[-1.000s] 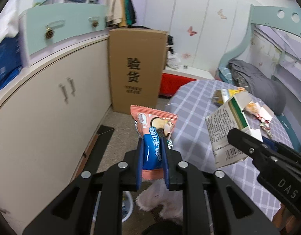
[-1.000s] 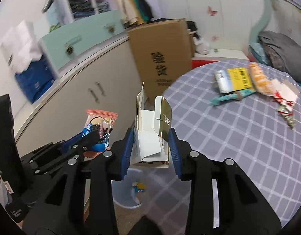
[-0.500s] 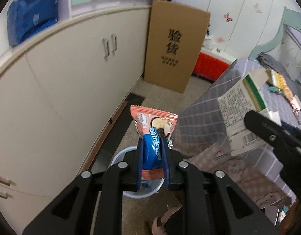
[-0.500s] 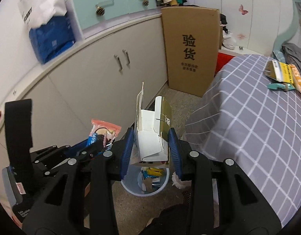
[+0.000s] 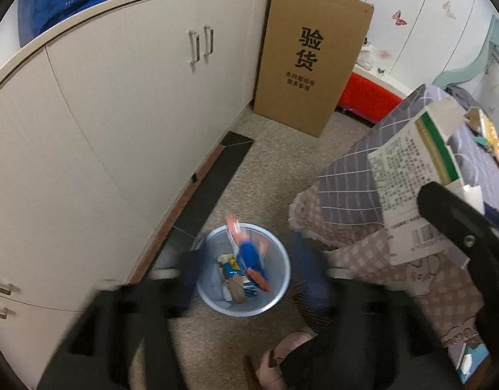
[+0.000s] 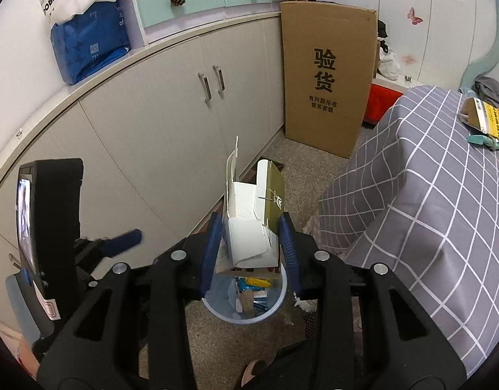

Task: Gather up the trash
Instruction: 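Carry snack packet and white box to the bin and release both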

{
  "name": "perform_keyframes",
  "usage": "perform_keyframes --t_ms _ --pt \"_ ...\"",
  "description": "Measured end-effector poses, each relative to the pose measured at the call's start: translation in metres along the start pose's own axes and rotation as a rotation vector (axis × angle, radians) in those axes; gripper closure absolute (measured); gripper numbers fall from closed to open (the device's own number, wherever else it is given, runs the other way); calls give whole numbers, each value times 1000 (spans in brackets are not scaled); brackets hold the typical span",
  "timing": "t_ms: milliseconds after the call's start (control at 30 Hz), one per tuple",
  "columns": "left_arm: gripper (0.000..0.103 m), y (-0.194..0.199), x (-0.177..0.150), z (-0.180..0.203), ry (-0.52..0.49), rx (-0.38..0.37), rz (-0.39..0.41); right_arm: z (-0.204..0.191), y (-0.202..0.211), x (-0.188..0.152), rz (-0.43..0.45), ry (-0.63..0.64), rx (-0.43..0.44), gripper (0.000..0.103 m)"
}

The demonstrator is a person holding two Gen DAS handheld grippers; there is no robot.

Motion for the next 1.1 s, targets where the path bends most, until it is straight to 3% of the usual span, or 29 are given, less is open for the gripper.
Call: perform_keyframes --t_ms 933,967,1033,1100 --pt "34 25 16 -44 144 22 82 -26 -22 10 -5 30 77 65" --pt "34 26 17 -46 154 26 86 -27 -24 11 3 31 85 64" --pt "34 25 19 -52 174 39 89 -27 -27 13 18 25 89 44" --pt "33 26 20 -59 201 56 96 -27 -29 14 26 22 86 38"
Point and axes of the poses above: each gripper's, at about its wrist camera, not at the fingertips, and y roughly against the way its jaws point, z to its right, x to its top, the point moved 1 cm from there along -y, roughly the way its jaws point, and after that the axes turned 13 degrees about y, right-handed, at the moved point
